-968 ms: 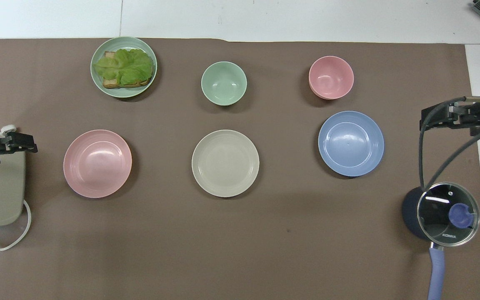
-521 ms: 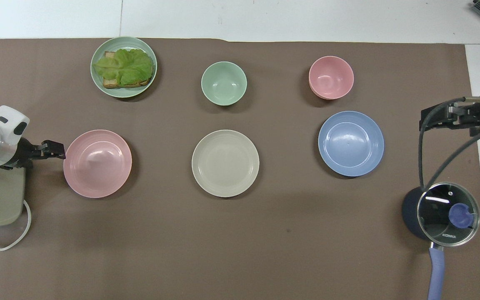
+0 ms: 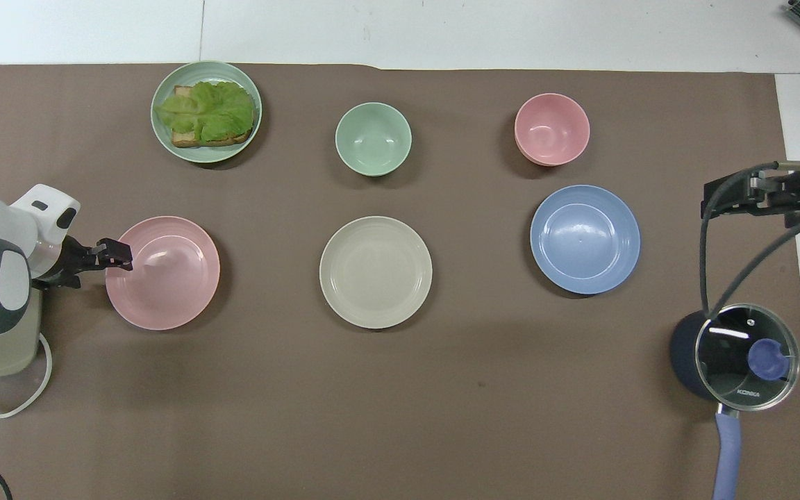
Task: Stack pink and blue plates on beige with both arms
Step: 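Reach the left gripper to the rim of the pink bowl, then grip the pink bowl rim and slide it onto the beige plate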
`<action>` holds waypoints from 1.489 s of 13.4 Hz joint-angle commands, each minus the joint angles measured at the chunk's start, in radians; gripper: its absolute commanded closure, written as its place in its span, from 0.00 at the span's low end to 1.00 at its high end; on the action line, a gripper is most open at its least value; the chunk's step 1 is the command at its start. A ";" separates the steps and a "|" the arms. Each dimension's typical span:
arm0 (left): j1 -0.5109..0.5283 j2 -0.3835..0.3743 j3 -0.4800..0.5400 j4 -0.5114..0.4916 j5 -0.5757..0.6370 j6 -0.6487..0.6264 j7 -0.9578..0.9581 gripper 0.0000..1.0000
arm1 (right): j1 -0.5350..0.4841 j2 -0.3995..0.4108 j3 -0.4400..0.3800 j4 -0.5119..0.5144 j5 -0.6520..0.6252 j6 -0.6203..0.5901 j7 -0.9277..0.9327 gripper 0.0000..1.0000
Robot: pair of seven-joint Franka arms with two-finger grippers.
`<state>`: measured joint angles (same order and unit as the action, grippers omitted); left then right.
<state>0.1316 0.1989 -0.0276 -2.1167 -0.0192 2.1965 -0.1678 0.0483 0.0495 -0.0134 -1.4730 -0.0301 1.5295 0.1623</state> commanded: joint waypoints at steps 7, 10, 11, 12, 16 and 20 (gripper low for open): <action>-0.018 -0.036 0.002 0.036 0.008 -0.182 -0.009 1.00 | -0.010 -0.039 -0.002 -0.050 0.018 -0.002 -0.027 0.00; -0.041 -0.052 0.001 0.154 -0.091 -0.377 -0.021 1.00 | -0.012 -0.039 -0.002 -0.050 0.018 -0.002 -0.029 0.00; -0.043 -0.070 0.001 0.161 -0.155 -0.397 -0.033 1.00 | -0.015 -0.037 -0.002 -0.050 0.016 -0.002 -0.029 0.00; -0.050 -0.087 0.000 0.161 -0.203 -0.400 -0.070 1.00 | -0.016 -0.037 -0.002 -0.050 0.016 -0.002 -0.029 0.00; -0.234 -0.104 -0.005 0.162 -0.264 -0.376 -0.281 1.00 | -0.018 -0.037 -0.002 -0.050 0.016 0.000 -0.027 0.00; -0.424 -0.127 -0.005 0.124 -0.268 -0.284 -0.349 1.00 | -0.019 -0.039 -0.002 -0.050 0.016 0.000 -0.029 0.00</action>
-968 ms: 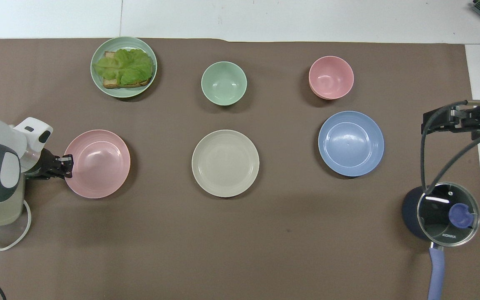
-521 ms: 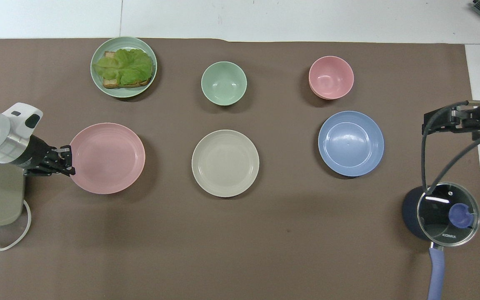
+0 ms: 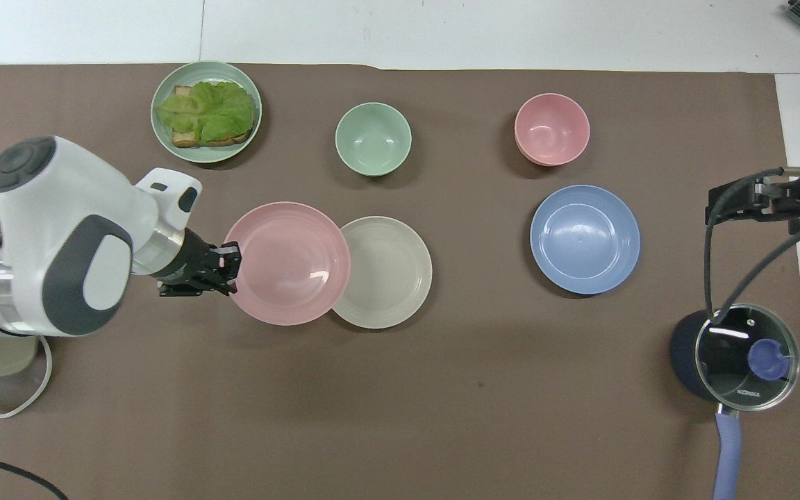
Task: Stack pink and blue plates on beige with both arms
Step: 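Grip the pink bowl rim and slide it onto the beige plate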
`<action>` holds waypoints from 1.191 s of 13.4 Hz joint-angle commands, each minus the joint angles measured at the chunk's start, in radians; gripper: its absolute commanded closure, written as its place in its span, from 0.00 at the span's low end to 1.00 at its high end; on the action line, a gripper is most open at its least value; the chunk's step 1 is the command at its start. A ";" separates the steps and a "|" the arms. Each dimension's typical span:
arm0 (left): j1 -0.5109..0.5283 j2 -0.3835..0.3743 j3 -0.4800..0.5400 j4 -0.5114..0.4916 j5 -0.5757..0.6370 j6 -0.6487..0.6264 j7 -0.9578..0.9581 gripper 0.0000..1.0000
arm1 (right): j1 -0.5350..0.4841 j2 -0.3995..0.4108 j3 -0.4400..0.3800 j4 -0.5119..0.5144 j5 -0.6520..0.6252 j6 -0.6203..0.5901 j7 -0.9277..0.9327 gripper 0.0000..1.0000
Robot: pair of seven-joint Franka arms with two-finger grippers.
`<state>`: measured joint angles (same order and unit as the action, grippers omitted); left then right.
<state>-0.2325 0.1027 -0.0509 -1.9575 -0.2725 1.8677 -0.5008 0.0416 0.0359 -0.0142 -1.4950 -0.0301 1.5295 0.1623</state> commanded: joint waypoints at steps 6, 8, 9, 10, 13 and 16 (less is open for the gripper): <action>-0.200 0.044 0.019 -0.097 -0.048 0.282 -0.038 1.00 | -0.016 -0.024 -0.001 -0.028 0.016 0.000 -0.029 0.00; -0.202 0.046 0.019 -0.098 -0.050 0.300 -0.038 1.00 | -0.016 -0.025 -0.001 -0.028 0.016 0.000 -0.029 0.00; -0.211 0.046 0.019 -0.098 -0.050 0.301 -0.038 1.00 | -0.016 -0.025 -0.001 -0.028 0.016 0.000 -0.029 0.00; -0.217 0.046 0.019 -0.097 -0.050 0.303 -0.033 0.79 | -0.016 -0.025 -0.001 -0.028 0.016 0.000 -0.029 0.00; -0.220 0.049 0.019 -0.090 -0.048 0.304 -0.036 0.00 | -0.016 -0.024 -0.001 -0.028 0.016 0.000 -0.030 0.00; -0.208 0.051 0.022 -0.080 -0.048 0.285 -0.028 0.00 | -0.016 -0.025 -0.001 -0.028 0.016 0.000 -0.030 0.00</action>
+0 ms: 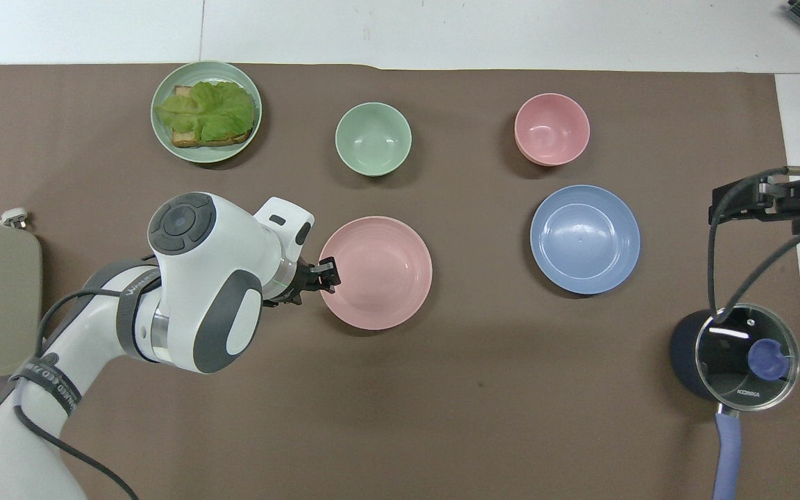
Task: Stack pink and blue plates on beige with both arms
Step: 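Open the left gripper and withdraw it to the rest pose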
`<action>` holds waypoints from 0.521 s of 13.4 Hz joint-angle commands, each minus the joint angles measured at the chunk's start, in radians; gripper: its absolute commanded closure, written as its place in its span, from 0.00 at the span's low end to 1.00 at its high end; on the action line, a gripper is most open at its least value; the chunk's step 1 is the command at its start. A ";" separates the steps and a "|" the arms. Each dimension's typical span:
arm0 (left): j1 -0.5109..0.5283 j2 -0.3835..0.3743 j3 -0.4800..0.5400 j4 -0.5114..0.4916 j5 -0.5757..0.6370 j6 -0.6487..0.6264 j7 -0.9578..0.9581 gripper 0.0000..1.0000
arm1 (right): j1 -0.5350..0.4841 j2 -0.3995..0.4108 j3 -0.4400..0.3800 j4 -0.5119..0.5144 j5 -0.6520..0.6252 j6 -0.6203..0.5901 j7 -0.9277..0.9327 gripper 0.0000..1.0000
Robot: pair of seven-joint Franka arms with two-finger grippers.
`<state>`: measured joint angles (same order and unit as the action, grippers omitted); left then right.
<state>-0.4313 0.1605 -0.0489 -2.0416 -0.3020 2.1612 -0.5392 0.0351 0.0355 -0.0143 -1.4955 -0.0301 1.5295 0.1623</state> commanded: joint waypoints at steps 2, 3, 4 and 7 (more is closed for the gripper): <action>0.034 -0.013 0.026 0.024 0.000 -0.043 0.025 0.00 | -0.009 -0.025 -0.001 -0.028 0.016 0.000 -0.030 0.00; 0.080 -0.019 0.026 0.050 0.010 -0.079 0.068 0.00 | -0.009 -0.025 -0.001 -0.028 0.016 0.000 -0.030 0.00; 0.126 -0.021 0.026 0.085 0.030 -0.122 0.135 0.00 | -0.009 -0.025 -0.001 -0.028 0.016 0.000 -0.030 0.00; 0.232 -0.021 0.027 0.208 0.148 -0.266 0.283 0.00 | -0.009 -0.025 -0.001 -0.029 0.016 0.000 -0.032 0.00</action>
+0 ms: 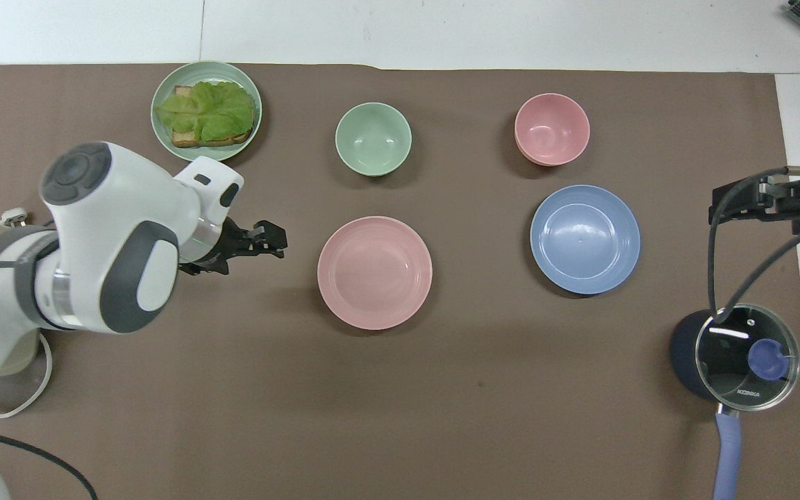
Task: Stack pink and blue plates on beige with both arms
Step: 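Open the left gripper and withdraw it to the rest pose, then reach the right gripper to the rim of the blue bowl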
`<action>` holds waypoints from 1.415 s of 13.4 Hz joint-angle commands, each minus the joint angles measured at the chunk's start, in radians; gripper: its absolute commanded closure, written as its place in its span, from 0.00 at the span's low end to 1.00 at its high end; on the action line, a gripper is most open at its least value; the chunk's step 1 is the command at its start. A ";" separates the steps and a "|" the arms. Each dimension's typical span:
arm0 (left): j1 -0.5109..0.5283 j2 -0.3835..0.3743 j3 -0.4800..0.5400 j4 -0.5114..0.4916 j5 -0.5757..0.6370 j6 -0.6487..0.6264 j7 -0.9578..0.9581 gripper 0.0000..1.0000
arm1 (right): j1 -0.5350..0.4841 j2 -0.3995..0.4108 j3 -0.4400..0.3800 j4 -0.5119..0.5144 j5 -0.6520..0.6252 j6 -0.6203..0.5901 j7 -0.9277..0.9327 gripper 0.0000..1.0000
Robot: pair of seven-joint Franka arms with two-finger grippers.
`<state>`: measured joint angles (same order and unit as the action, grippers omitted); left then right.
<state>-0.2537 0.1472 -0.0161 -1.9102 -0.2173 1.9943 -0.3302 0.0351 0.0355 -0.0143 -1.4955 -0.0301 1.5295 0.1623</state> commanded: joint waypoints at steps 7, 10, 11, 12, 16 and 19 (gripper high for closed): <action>0.217 -0.014 -0.002 0.374 0.200 -0.409 0.351 0.00 | -0.027 -0.029 -0.001 -0.081 0.016 0.099 -0.075 0.00; 0.209 -0.043 -0.011 0.419 0.219 -0.465 0.364 0.00 | -0.038 -0.014 -0.001 -0.191 0.018 0.252 -0.113 0.00; 0.208 -0.079 -0.010 0.418 0.216 -0.462 0.364 0.00 | -0.041 -0.008 -0.001 -0.243 0.018 0.333 -0.128 0.00; 0.208 -0.104 -0.011 0.413 0.211 -0.460 0.365 0.00 | -0.047 0.006 -0.001 -0.291 0.018 0.410 -0.144 0.00; 0.221 -0.109 -0.002 0.408 0.210 -0.460 0.361 0.00 | -0.072 0.121 -0.001 -0.388 0.022 0.648 -0.164 0.00; 0.232 -0.109 -0.001 0.408 0.210 -0.460 0.361 0.00 | -0.083 0.158 -0.001 -0.488 0.079 0.822 -0.236 0.00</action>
<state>-0.0306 0.0425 -0.0135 -1.4979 -0.0222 1.5455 0.0220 -0.0342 0.2023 -0.0159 -1.9230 0.0089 2.2794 -0.0090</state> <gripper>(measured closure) 0.000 0.000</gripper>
